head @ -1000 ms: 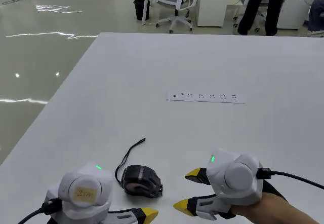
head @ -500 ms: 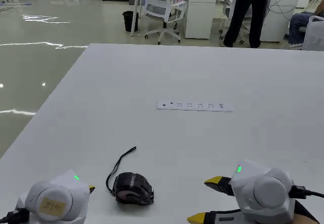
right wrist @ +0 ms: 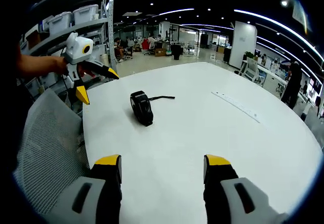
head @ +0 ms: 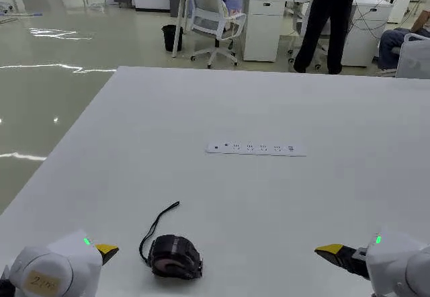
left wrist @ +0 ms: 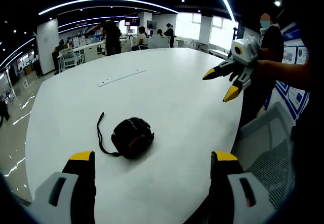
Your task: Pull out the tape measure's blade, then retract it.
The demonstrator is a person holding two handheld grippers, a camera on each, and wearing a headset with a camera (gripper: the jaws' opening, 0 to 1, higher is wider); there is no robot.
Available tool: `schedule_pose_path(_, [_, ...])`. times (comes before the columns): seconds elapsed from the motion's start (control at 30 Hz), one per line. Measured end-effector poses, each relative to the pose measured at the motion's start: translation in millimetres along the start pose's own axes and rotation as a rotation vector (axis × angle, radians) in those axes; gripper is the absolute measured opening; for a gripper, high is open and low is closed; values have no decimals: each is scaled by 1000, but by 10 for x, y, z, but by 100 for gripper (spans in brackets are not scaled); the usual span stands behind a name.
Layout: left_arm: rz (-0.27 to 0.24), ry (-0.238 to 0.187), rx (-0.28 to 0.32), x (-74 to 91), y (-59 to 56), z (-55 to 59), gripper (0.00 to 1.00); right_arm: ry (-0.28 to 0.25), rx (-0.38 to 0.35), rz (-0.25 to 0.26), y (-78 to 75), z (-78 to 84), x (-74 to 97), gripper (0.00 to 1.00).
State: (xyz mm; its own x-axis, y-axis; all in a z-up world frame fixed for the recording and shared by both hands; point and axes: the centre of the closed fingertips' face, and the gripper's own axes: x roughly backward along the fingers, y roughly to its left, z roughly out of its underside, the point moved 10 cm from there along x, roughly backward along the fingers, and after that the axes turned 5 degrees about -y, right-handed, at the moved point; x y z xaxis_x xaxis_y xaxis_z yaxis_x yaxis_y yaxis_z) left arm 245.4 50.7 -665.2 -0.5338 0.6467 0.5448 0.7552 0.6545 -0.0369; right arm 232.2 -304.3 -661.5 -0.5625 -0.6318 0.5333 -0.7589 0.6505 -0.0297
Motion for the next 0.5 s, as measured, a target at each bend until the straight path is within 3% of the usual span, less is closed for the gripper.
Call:
schedule_pose_path(0.2, [-10, -2, -13, 82, 57, -15, 94, -20, -3, 6, -36, 41, 137, 75])
schedule_pose_path(0.5, [17, -14, -33, 203, 102, -10, 99, -43, -9, -11, -47, 88, 260, 86])
